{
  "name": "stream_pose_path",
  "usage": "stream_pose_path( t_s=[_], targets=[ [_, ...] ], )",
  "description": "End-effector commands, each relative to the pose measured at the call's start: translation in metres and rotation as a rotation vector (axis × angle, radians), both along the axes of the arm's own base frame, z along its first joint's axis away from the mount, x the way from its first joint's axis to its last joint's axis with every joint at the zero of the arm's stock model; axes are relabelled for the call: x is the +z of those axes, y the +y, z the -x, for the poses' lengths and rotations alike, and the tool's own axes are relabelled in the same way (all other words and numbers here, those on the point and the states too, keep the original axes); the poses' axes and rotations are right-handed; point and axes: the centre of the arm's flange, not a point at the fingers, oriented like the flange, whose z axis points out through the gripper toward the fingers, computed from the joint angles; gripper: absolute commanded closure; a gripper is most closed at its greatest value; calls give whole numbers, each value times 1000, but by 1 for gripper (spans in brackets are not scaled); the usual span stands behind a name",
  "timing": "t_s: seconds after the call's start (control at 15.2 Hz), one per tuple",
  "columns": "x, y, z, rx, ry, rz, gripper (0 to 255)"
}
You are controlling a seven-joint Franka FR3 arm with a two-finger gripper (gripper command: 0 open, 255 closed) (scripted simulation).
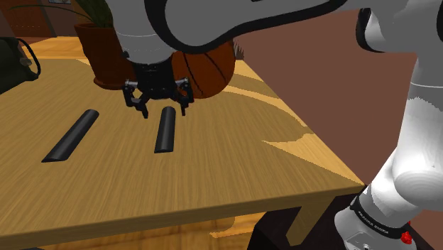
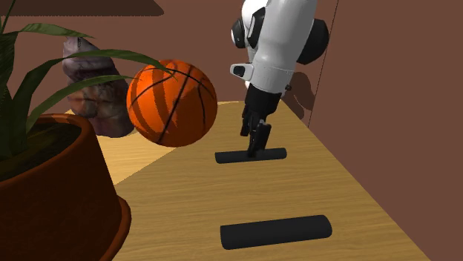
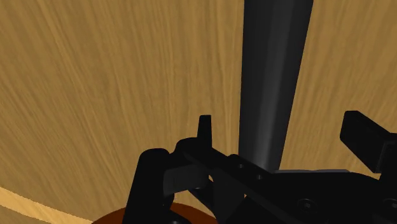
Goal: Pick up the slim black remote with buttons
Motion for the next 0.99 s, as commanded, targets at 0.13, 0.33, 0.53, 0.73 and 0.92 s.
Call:
stream_pose_path(
  t_s=[0.13,0.33,0.53,0.73,0.92],
  targets=[
    [-21,1,0,-2,-1,0,0],
    [-29,1,0,-2,-1,0,0],
    [-29,1,1,-2,-1,0,255],
    [-29,1,1,-2,-1,0,255],
    [-30,1,1,-2,-1,0,255]
  ],
)
